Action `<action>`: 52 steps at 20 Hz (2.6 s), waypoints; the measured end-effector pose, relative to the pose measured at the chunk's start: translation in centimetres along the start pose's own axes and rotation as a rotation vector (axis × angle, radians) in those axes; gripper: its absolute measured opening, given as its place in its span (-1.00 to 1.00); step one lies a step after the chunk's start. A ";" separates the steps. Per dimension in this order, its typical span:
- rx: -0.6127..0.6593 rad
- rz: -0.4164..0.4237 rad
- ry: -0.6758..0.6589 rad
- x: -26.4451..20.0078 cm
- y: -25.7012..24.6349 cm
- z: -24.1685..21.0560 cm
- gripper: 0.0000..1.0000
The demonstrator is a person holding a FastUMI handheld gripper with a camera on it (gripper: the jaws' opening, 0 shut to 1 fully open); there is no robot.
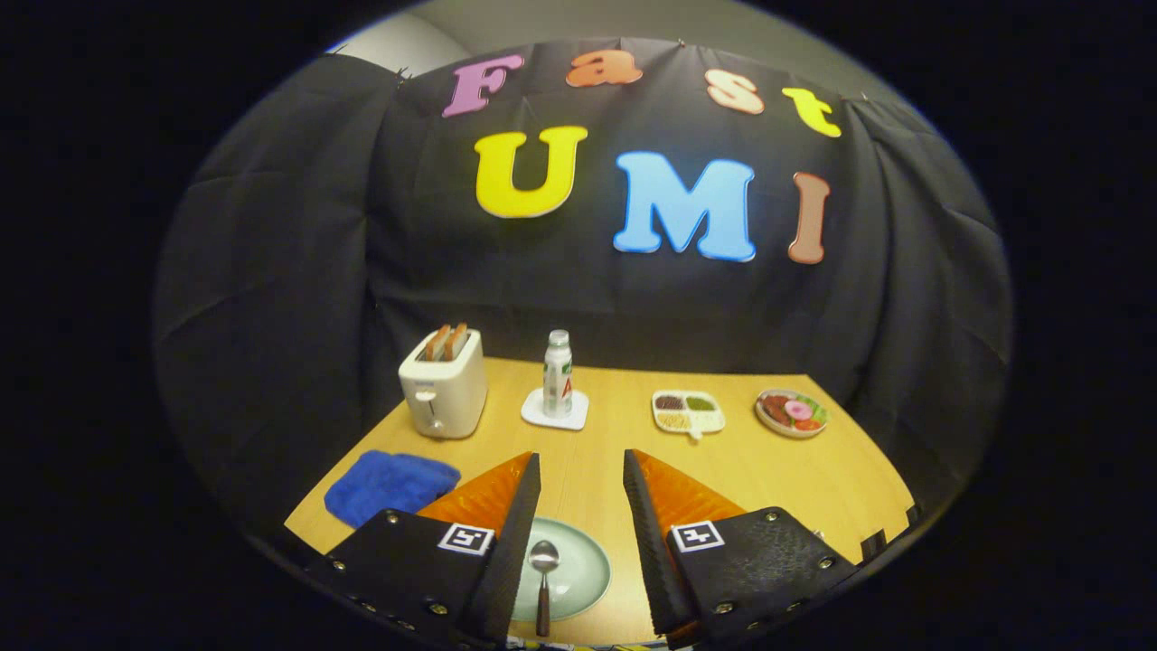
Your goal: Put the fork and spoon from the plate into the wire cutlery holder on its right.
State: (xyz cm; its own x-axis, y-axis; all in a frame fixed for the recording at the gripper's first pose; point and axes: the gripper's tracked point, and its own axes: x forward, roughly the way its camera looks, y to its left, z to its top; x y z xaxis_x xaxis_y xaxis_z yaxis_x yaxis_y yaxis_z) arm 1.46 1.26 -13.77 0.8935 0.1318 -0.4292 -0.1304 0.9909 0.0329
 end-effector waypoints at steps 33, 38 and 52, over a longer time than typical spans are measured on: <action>0.001 0.093 0.568 3.0 0.1 -18.0 -0.92; 0.094 0.002 0.510 0.9 -5.2 -14.6 -0.92; 0.235 -0.305 0.630 -8.7 -20.9 -18.7 -0.93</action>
State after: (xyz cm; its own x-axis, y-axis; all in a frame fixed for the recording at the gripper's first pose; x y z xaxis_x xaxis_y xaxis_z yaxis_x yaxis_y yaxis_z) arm -11.61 -21.13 -27.57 0.4497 -0.1202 -0.8850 0.2432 0.9700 -0.0082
